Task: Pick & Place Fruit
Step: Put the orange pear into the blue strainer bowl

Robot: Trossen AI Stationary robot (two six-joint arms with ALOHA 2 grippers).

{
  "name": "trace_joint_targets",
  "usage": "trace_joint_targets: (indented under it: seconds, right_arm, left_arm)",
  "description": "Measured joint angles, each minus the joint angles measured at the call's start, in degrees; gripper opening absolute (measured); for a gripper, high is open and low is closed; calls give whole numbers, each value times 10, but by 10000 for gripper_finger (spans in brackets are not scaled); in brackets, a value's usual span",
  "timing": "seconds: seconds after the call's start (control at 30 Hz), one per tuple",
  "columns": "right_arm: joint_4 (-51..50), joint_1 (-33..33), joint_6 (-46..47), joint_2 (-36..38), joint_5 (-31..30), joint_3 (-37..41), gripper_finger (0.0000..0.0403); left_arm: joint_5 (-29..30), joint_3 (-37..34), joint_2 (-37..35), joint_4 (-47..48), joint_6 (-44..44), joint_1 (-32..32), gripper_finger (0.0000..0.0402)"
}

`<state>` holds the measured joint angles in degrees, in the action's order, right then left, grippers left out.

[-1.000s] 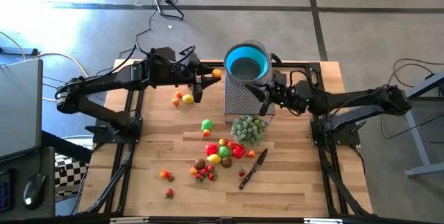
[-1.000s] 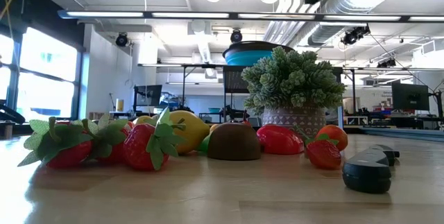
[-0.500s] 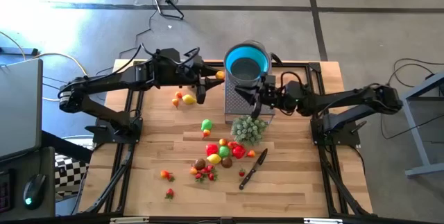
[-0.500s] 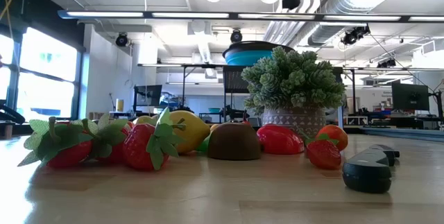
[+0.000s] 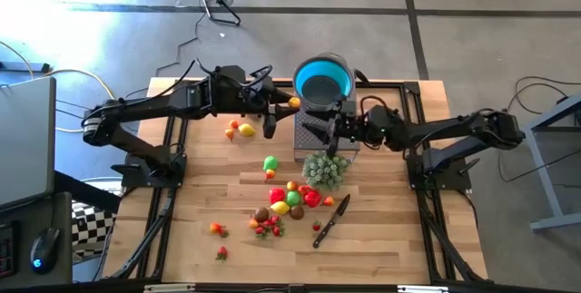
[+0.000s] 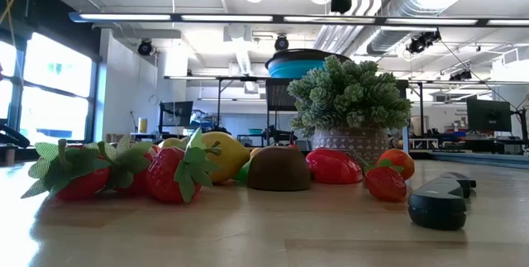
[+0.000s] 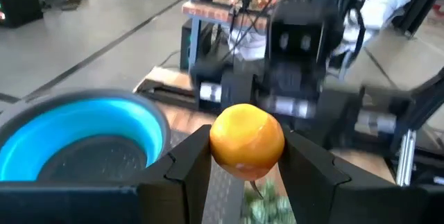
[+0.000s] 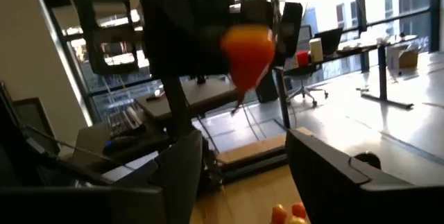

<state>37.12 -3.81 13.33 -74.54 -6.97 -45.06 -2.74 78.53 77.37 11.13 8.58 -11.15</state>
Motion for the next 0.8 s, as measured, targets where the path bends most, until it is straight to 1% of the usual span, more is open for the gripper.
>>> trace_joint_targets:
  seconds: [0.07, 0.13, 0.23, 0.4, 0.5, 0.8]
  right_arm:
    - [9, -1, 9, -14, 14, 0, 197]
    - [16, -1, 20, -24, 26, 0, 191]
    - [18, -1, 32, -35, 30, 0, 181]
    - [28, 0, 33, -36, 31, 0, 168]
    - [37, -1, 33, -35, 43, 0, 162]
    - [39, 0, 33, -35, 43, 0, 144]
  left_arm:
    - [-8, -1, 4, -1, 8, 0, 149]
    - [-15, 0, 16, -29, 9, 3, 149]
    - [-19, -1, 18, -28, 9, 7, 149]
    - [-18, -1, 25, -26, 9, 7, 149]
    - [-17, -1, 24, -28, 8, 7, 149]
    - [-19, -1, 24, -19, 9, 7, 149]
